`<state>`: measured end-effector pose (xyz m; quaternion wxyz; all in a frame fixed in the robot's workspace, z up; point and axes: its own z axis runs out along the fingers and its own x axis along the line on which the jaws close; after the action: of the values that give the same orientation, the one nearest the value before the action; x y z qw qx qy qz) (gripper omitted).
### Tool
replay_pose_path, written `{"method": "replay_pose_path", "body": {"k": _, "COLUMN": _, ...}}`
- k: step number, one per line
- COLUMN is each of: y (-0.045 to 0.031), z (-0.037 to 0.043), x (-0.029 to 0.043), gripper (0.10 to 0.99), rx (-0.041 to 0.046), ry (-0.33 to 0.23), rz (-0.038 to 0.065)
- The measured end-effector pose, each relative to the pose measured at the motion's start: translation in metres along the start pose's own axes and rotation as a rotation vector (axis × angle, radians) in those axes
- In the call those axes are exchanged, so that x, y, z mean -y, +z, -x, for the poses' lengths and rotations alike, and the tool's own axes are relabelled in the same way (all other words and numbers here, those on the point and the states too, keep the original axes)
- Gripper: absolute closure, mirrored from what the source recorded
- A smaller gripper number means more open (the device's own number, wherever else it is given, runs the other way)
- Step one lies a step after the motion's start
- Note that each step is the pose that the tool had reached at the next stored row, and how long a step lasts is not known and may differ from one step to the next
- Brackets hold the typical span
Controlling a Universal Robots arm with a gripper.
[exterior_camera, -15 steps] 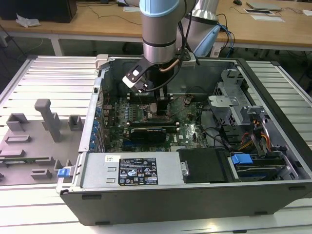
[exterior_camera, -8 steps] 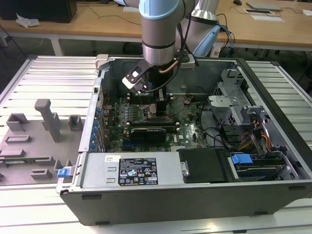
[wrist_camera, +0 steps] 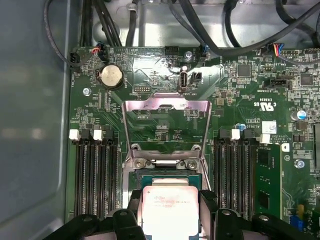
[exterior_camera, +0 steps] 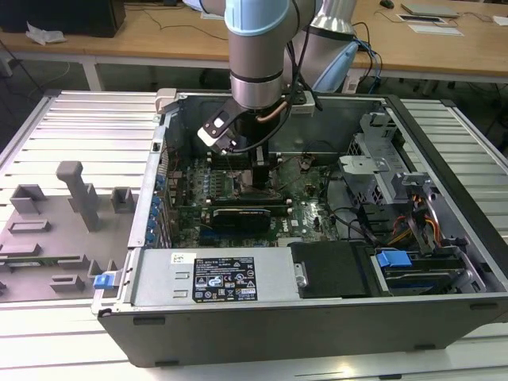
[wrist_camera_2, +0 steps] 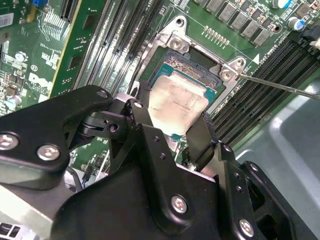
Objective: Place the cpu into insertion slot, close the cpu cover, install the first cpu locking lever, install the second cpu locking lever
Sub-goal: 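Place the cpu into insertion slot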
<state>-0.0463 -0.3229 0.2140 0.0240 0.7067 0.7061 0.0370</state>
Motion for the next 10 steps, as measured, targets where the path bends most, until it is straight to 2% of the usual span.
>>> {"method": "replay_pose_path", "body": {"k": 10, "y": 0.0097, "z": -0.0030, "x": 0.0018, "gripper": 0.545, "rx": 0.0023, "ry": 0.026, "rz": -0.002}}
